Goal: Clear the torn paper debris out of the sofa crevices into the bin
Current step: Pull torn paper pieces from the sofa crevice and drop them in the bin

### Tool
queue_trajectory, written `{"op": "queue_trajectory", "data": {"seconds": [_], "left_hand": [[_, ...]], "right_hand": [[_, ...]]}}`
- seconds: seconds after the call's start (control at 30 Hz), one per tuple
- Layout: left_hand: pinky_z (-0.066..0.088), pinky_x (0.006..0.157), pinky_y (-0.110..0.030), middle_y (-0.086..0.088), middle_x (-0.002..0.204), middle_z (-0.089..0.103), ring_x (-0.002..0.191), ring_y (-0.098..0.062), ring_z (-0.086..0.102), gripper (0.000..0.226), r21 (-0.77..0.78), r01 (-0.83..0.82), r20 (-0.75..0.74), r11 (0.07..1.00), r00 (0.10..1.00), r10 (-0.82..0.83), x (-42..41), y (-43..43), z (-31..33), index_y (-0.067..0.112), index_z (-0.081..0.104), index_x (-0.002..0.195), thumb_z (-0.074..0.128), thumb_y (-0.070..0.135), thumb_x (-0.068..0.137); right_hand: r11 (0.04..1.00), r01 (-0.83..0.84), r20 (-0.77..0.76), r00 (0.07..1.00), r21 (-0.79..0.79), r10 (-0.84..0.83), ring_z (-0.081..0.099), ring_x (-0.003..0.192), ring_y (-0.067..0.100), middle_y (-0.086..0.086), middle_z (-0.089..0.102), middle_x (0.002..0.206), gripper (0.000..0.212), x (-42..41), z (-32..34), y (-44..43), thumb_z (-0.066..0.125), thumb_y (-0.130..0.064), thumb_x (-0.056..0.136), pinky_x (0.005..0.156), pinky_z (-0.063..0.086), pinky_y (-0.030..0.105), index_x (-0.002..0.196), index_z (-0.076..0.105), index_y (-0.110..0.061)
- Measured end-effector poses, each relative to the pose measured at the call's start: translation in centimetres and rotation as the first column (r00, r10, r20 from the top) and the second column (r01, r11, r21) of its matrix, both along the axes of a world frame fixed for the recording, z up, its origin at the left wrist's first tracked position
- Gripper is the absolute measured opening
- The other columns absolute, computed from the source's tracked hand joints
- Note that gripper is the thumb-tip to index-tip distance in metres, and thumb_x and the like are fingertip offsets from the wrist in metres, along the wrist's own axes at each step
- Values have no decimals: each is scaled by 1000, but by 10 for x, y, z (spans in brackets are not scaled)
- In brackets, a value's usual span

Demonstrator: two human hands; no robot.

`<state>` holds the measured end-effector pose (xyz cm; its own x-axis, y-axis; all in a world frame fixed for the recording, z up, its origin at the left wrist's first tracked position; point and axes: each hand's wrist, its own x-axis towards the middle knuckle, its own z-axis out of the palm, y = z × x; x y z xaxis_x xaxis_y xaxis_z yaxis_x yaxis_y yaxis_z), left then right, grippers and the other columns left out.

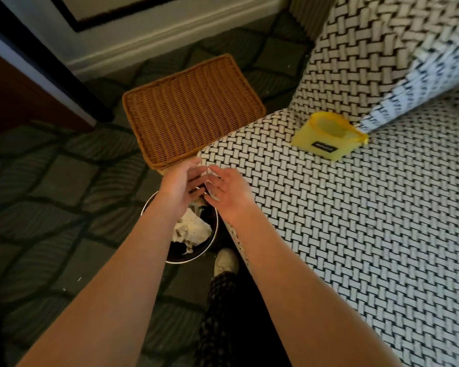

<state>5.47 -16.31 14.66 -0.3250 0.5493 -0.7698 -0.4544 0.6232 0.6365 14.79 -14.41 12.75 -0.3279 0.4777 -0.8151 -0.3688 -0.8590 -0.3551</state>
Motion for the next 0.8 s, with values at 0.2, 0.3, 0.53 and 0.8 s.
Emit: {"op": "queue_trajectory", "data": {"seconds": [0.2,0.3,0.53,0.8], "left_hand": [[47,65,-24,2,83,62,74,-12,59,15,78,125,54,989,990,-129,89,27,34,17,59,91,45,16,95],[45,64,-25,2,79,62,70,-12,58,20,94,244,66,965,966,-251,140,36,39,19,59,85,43,13,94],[43,57,-23,2,74,61,64,-11,56,20,120,388,130,914,906,-402,258,52,46,18,57,84,42,9,94],[43,63,-25,1,81,60,69,-11,55,21,173,585,112,792,787,-606,372,93,67,16,58,87,40,8,95]], "right_hand": [[974,223,18,975,29,-223,54,104,21,8,59,113,37,95,25,9,29,-25,98,93,41,35,113,58,-8],[931,365,22,931,23,-365,55,103,23,8,60,112,35,153,28,8,32,-22,97,89,43,34,116,57,-7],[835,547,52,834,55,-550,56,94,21,6,61,98,25,277,39,0,35,-17,95,87,42,32,101,58,-9],[721,688,57,719,88,-693,58,90,18,5,61,101,29,381,49,12,32,-16,96,89,41,32,112,55,-8]]}}
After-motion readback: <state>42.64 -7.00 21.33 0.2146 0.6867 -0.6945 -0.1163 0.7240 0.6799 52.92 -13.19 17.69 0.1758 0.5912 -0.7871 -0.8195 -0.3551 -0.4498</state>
